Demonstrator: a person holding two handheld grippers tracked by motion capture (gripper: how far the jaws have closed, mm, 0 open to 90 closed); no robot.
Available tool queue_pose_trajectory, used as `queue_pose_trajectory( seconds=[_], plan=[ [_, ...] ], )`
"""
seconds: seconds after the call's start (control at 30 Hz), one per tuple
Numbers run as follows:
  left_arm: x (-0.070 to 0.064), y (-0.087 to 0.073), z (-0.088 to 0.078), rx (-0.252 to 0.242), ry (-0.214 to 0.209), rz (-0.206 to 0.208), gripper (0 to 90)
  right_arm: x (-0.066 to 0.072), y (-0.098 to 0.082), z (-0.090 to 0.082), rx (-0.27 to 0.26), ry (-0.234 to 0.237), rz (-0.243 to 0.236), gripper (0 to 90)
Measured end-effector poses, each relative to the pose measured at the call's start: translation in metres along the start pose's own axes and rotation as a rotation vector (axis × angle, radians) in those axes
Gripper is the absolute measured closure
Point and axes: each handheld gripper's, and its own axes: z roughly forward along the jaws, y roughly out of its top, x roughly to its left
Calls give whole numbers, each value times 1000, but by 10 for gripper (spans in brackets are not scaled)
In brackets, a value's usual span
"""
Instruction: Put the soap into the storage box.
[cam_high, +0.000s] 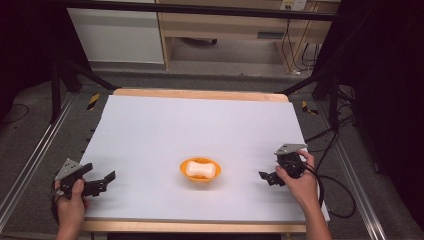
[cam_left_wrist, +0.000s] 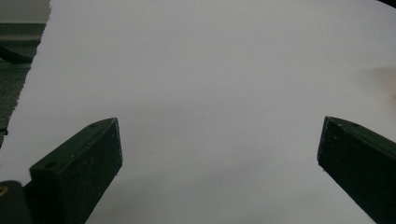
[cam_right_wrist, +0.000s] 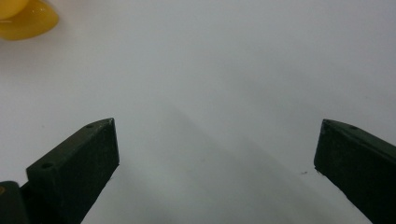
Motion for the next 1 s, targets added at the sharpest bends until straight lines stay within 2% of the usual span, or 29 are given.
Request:
queue_pose_trajectory(
  seconds=[0.57, 1.0],
  plan=[
    [0, 0, 0, 1, 3, 5, 0, -14, -49, -18, -58, -26, 80, 6],
    [0, 0, 0, -2, 7, 8, 0, -22, -81, -31, -129, -39, 138, 6]
  ],
)
